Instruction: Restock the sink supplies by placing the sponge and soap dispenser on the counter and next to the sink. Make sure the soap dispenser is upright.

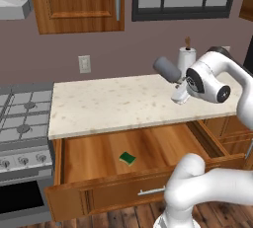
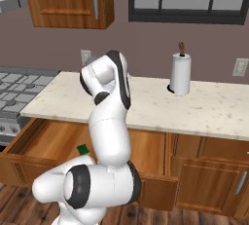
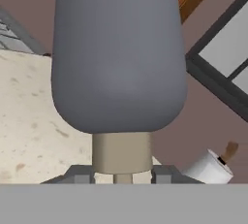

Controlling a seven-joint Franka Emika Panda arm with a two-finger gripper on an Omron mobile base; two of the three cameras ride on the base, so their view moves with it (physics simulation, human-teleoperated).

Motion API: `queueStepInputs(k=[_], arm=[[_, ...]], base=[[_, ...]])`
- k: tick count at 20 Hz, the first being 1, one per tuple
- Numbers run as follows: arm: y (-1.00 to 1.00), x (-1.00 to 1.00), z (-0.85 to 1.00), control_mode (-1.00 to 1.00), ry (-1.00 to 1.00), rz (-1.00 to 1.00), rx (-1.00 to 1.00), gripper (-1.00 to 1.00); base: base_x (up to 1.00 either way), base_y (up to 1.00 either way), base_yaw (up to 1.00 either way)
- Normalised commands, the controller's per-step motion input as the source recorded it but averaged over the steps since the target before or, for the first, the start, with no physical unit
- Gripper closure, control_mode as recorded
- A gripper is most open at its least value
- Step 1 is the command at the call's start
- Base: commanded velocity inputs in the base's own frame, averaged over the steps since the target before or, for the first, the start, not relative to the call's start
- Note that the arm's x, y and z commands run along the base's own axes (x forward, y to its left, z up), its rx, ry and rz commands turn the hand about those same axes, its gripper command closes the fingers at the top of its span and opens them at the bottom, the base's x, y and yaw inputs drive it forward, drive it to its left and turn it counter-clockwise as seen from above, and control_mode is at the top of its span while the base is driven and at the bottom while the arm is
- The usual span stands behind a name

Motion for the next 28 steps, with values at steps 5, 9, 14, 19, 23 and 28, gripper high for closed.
queueStepInputs(k=[5, 9, 14, 19, 23, 28], arm=[[-0.21, -0.05, 0.57, -1.0, 0.0, 0.23, -0.64, 1.0], [-0.42, -0.27, 0.68, -1.0, 0.0, 0.17, -0.63, 1.0], [-0.27, -0.41, 0.6, -1.0, -0.01, 0.13, -0.59, 1.0], [0.0, -0.52, 0.95, -1.0, 0.0, 0.01, -0.22, 1.0], [-0.05, -0.64, 0.99, -1.0, 0.04, 0.0, -0.09, 1.0], [-0.04, -0.27, 0.37, -1.0, 0.07, -0.03, -0.02, 1.0]], base=[[0.0, 0.0, 0.0], [0.0, 0.0, 0.0], [0.0, 0.0, 0.0], [0.0, 0.0, 0.0], [0.0, 0.0, 0.0], [0.0, 0.0, 0.0]])
